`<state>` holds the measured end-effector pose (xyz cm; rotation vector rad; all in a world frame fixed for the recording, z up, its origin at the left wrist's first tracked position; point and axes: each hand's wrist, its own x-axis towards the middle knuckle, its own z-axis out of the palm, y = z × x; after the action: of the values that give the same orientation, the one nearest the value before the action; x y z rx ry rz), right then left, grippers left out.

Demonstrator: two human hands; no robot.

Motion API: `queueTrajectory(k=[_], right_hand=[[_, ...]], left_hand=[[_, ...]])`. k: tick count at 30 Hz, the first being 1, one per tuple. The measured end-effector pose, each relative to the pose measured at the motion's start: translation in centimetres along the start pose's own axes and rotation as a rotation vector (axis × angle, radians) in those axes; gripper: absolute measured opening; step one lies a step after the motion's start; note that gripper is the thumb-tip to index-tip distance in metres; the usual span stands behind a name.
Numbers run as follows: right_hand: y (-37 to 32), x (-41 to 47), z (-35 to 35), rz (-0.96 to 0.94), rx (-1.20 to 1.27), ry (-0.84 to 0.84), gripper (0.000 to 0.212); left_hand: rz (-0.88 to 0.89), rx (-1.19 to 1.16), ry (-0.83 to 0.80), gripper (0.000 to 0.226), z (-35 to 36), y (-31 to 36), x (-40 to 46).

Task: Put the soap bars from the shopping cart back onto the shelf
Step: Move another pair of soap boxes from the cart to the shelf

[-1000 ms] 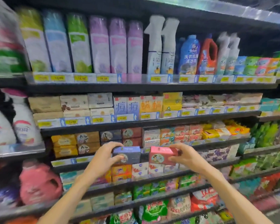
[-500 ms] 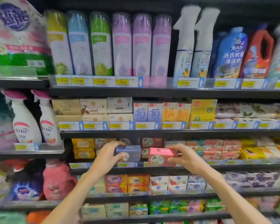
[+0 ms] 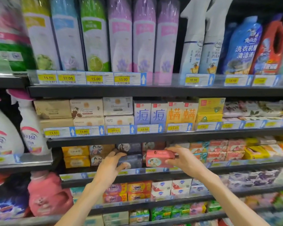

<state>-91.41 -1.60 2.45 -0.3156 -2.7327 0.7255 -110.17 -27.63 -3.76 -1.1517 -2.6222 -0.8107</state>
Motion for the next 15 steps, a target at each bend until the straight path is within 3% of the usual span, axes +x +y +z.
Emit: queueTrajectory(k=[4, 10, 15], right_hand=[[-0.3, 0.9, 1.0, -0.008, -0.067, -0.014, 0.055], [-0.6, 1.8, 2.5, -0.037, -0.125, 0.021, 0.053], [0.1, 2.1, 4.0, -0.133, -0.439, 0.039, 0.055]], left_hand=[[0.016, 0.126, 0.035, 0.041, 0.2, 0.0, -0.1], [0.008, 0.122, 0.052, 0.040, -0.1, 0.1, -0.3], [0.019, 0.126, 0.047, 0.040, -0.1, -0.2, -0.1]])
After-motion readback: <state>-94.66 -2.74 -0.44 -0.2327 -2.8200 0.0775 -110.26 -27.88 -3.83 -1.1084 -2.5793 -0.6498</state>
